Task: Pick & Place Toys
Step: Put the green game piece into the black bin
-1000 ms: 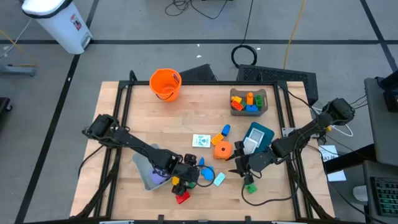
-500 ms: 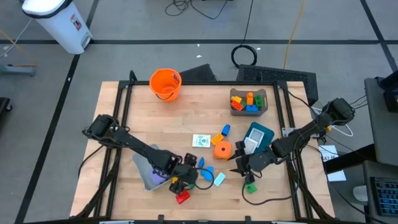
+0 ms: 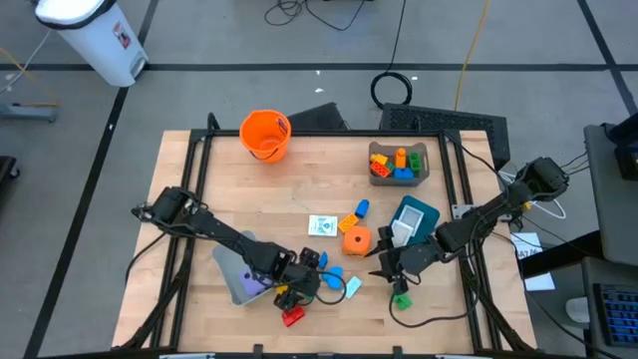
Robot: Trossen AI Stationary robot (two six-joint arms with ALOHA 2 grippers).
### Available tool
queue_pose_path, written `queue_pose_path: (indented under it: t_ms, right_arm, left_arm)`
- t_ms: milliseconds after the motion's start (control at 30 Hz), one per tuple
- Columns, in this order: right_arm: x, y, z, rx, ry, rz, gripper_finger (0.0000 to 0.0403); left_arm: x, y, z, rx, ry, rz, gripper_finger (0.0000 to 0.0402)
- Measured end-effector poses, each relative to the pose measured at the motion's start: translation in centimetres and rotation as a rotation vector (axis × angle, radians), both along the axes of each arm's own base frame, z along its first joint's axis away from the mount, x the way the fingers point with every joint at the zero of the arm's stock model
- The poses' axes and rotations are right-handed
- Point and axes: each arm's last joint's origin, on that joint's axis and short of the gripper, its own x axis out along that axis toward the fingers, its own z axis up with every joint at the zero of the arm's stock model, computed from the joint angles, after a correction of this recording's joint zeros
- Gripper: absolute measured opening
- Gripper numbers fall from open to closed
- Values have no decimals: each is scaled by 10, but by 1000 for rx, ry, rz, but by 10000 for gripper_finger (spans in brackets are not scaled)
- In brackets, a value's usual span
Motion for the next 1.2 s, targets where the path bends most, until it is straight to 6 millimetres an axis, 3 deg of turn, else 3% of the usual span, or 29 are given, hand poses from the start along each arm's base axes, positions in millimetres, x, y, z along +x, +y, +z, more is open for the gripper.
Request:
queue_pose_path:
  t_ms: [167, 500, 967, 1067, 1200]
  right_arm:
    - [0, 0, 0, 0, -1, 0, 212]
    - [0, 0, 0, 0, 0, 0, 212]
    - [0, 0, 0, 21, 3, -15, 212]
    - [0, 0, 0, 21, 3, -15, 212]
    - [0, 0, 0, 16, 1, -11, 212]
  left_arm:
    - [0, -1, 0, -19, 9, -17, 379]
    - [0, -1, 0, -19, 2, -24, 254]
    - [4, -1, 2, -32, -34, -20, 136]
    - [5, 3, 6, -37, -48, -8, 105]
    - [4, 13, 28, -53, -90, 12, 101]
